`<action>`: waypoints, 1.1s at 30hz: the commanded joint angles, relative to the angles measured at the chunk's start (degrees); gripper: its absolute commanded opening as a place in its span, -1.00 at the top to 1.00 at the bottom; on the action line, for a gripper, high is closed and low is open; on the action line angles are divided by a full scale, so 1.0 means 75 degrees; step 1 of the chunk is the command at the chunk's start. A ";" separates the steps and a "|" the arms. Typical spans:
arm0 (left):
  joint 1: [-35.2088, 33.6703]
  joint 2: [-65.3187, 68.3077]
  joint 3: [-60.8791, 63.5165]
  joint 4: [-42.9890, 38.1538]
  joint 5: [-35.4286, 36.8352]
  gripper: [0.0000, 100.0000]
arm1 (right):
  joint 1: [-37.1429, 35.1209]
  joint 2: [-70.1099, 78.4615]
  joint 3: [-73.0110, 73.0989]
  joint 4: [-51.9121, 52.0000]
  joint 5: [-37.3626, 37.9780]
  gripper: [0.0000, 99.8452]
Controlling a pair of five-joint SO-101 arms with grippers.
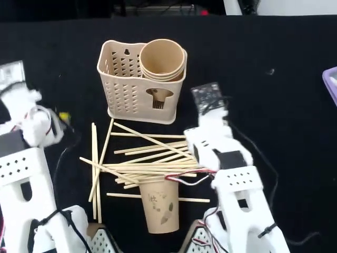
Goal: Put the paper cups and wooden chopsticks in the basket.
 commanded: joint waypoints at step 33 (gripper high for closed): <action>0.3370 0.5579 -0.4823 -0.1735 0.0199 0.90 | 0.0352 -0.0275 -0.0029 -0.0199 -0.0117 0.65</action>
